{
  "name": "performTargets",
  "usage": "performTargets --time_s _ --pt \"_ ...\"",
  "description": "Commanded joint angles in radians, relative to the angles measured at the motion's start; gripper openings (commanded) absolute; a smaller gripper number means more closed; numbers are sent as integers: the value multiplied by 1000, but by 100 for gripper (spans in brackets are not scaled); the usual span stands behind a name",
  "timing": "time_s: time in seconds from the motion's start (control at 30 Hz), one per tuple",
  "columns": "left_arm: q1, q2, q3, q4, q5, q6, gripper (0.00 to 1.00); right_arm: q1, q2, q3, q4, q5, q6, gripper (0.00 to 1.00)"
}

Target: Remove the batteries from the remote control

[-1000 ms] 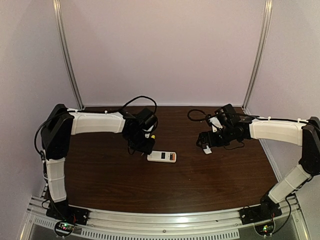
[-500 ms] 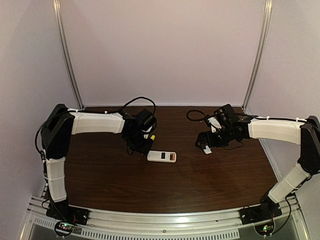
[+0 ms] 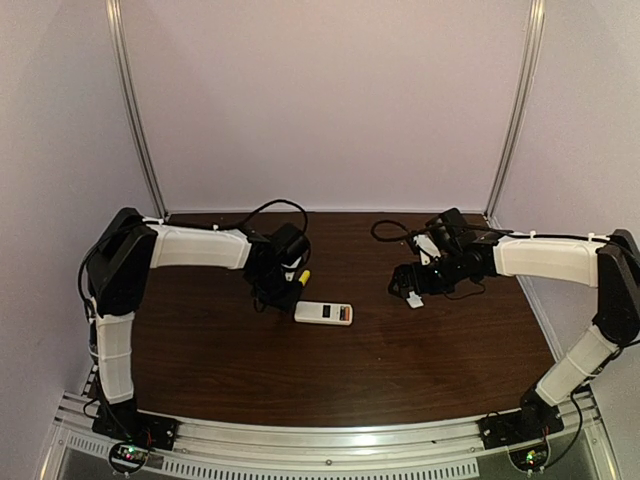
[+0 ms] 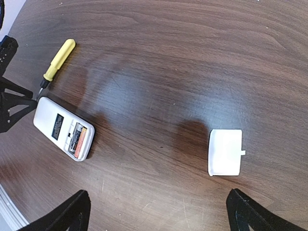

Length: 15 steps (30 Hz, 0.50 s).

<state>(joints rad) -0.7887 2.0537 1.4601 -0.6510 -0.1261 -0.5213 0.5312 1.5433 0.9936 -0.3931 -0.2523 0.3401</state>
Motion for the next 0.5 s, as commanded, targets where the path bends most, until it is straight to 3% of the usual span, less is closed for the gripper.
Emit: performTargets --time_s 0.0,0.47 --pt "7 33 -9 34 11 1 29 -7 17 28 -13 -8 0 100" --pt "11 62 -6 49 4 3 20 -5 19 33 -18 -10 0 100"
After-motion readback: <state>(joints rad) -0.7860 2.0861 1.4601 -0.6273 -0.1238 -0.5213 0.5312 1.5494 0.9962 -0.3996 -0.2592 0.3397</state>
